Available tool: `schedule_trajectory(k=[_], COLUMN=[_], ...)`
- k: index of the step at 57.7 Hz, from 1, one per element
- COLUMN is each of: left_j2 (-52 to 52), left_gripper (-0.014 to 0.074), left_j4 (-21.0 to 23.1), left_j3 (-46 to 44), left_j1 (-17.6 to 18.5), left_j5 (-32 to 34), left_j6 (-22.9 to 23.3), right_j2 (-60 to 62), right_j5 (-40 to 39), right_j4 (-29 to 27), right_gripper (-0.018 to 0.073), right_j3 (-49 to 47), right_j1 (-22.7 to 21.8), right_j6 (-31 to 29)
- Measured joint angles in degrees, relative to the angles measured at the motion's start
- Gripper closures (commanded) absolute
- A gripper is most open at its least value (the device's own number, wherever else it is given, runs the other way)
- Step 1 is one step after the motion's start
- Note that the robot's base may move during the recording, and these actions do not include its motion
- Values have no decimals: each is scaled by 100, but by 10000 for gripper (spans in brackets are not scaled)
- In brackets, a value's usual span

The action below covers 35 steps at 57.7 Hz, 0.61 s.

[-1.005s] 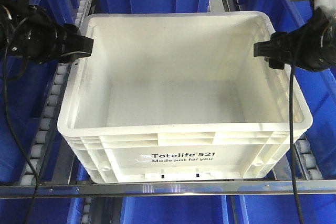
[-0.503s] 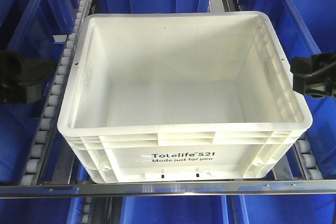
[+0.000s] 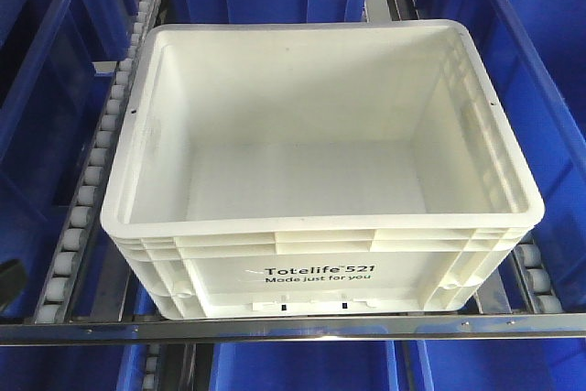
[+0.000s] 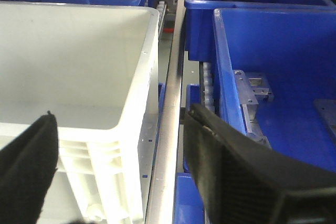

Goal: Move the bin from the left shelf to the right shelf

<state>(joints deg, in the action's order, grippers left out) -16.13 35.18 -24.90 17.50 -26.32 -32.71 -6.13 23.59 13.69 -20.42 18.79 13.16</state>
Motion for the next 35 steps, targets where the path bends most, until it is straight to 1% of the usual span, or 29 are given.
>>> schedule_trajectory(k=[4,10,15,18,20,23,26,28,29,35], left_j2=[579,1168,1386,1391,1391,1391,1391,1391,1391,1391], left_gripper=[189,214,284,350,414,507,606,605,605,604], left_j4=[172,242,253,260,260,260,260,260,260,260], left_j3=[351,779,949,988,1002,1013,1026,1032,1037,1037], left_j1=[0,0,0,0,0,0,0,0,0,0], left_j5=[16,248,465,533,554,580,611,626,626,640], left_j6=[-125,-149,-144,-144,-144,-144,-144,-144,-144,-144], right_j2=[502,687,692,687,672,656,647,647,647,647], right_j5=[-47,-342,-491,-506,-512,-512,-512,-512,-512,-500], right_j4=[0,0,0,0,0,12,46,72,77,100], right_gripper=[81,81,110,171,222,324,455,540,567,569], right_j3=[330,674,759,761,761,761,761,768,768,768], right_j1=[0,0,0,0,0,0,0,0,0,0], right_j6=[0,-7,-7,-7,-13,-13,-19,-19,-19,-19])
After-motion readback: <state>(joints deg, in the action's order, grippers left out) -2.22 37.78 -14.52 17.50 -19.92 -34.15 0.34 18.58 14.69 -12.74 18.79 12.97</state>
